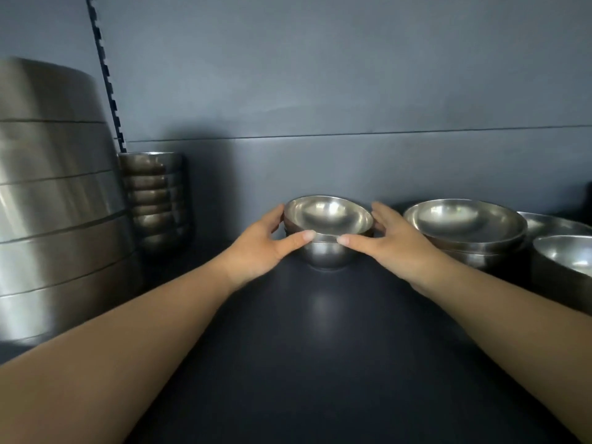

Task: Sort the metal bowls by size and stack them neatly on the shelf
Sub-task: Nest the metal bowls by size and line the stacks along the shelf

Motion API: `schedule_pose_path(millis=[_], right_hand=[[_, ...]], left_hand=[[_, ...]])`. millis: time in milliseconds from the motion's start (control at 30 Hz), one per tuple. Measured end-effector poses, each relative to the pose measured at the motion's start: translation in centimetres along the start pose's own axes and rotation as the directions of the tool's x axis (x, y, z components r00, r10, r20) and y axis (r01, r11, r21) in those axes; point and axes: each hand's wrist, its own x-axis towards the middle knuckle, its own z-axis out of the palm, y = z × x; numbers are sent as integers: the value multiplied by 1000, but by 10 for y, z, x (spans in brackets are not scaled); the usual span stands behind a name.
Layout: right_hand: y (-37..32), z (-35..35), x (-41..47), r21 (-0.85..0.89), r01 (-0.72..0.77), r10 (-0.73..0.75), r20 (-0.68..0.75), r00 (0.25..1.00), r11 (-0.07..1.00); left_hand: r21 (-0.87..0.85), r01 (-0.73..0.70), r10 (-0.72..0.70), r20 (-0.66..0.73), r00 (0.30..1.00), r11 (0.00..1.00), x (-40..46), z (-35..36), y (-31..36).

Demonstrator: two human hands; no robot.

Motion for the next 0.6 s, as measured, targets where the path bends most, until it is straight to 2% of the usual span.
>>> schedule_pose_path(millis=[200,467,600], right_hand=[[-5,5,0,125,30,-17,-104,994,992],[0,9,-5,198,-57,56,11,998,979],[-4,23,-6,246,-81,72,45,996,966]], left_hand=[[-116,-43,40,-25,999,992,1,0,-3],[-202,-36,34,-14,999,979,-2,5,0],[-151,41,-44,-18,999,988,-8,-7,-8]])
